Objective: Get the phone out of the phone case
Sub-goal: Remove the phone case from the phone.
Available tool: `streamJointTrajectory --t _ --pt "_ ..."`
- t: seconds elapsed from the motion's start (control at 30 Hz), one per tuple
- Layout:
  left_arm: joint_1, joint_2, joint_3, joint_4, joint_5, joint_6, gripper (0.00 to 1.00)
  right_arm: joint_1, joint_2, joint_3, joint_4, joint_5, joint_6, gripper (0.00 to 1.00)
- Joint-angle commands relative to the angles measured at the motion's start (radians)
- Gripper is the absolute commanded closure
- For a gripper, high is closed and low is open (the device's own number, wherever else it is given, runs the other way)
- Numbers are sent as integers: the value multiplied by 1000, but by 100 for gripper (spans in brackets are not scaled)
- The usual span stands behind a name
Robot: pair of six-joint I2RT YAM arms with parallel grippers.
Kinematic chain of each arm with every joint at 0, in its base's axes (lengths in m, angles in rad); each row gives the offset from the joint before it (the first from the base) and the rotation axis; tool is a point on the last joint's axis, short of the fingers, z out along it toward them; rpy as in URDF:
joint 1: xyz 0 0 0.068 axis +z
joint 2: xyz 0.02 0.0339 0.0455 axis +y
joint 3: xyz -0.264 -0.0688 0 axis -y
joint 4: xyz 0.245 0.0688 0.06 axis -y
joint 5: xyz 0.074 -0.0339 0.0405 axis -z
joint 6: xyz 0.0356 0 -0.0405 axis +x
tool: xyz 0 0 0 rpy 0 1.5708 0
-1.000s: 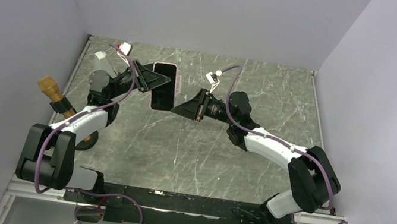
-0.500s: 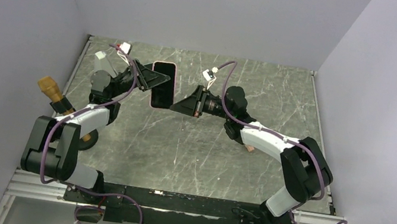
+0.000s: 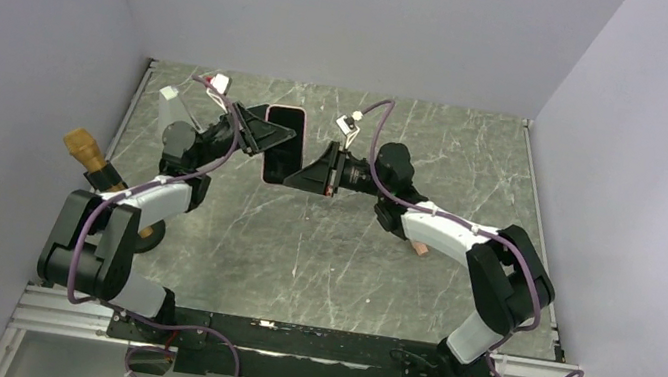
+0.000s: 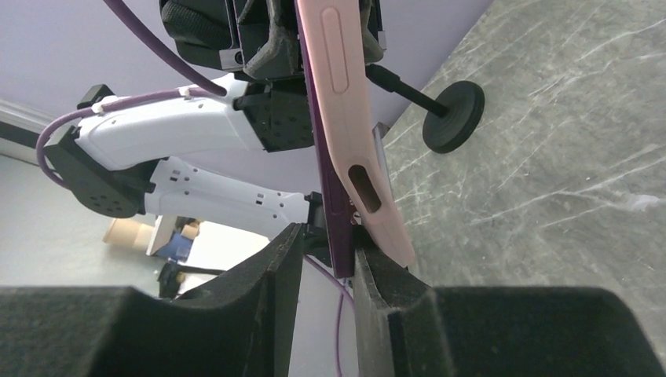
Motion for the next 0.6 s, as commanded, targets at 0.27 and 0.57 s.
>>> streamJointTrajectory --t 0.27,0.57 --pt "-216 -120 38 -235 33 225 100 -12 -55 -44 113 120 89 89" --pt "-226 -149 77 -388 19 348 38 -55 -212 -208 156 60 159 100"
